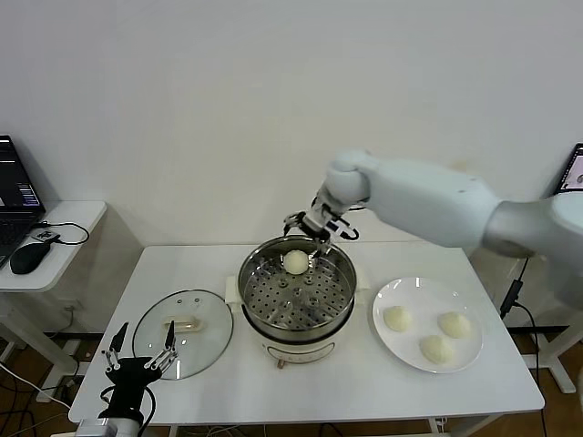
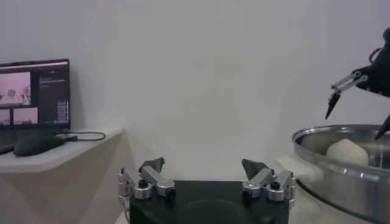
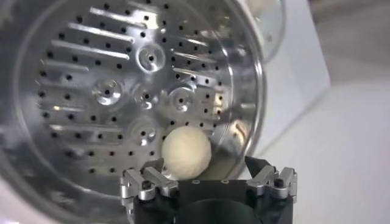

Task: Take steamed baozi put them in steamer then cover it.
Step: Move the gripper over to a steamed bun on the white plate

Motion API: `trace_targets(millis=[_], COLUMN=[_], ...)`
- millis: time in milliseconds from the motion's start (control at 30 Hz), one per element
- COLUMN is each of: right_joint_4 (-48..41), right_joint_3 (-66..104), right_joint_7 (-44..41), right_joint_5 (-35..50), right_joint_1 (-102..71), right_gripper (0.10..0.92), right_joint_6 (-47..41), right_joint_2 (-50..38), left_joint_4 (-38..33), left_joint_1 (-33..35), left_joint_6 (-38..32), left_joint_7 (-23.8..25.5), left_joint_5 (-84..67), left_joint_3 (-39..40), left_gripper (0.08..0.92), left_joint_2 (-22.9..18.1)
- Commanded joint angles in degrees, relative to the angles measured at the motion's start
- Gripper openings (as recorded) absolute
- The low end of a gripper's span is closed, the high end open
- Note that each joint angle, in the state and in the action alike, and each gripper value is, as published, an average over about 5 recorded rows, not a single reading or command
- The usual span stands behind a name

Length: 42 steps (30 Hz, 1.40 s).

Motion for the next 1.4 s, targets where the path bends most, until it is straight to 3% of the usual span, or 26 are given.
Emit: trace_targets(millis=[33, 267, 533, 900, 1400], right_joint_4=[18.6, 23.3, 21.6, 11.2, -2.5], right_joint_3=[-2.1, -2.2, 5.6, 21.5, 25.3], right_joint_7=[-1.6, -1.8, -2.4, -2.5, -1.8], right_joint_5=[8.9, 1.8, -3.7, -12.0, -16.3], right_joint_1=[6.5, 0.6, -13.4, -34.0, -39.3], right_gripper=[0.823, 0.823, 0.823, 0.823, 0.823], right_joint_6=[-19.6, -19.2, -17.6, -13.5, -11.5], right_joint_2=[-22.6, -36.2, -40.2, -33.6, -17.9], left_joint_4=[-0.9, 0.0, 0.9, 1.0, 1.1], left_joint_1=[-0.1, -0.5, -0.7, -0.9, -0.4], left_joint_6=[1.4, 1.7, 1.6, 1.6, 1.5], left_joint_7=[0.2, 0.3, 0.3, 0.6, 0.8], left_joint_5=[-0.3, -0.7, -0.6, -0.4, -0.1], left_joint_3=[-0.7, -1.0, -0.9, -1.6, -2.7], left_gripper=[0.823, 0.823, 0.823, 0.823, 0.823], left_joint_2=[1.9, 3.4, 3.4, 2.7, 2.1])
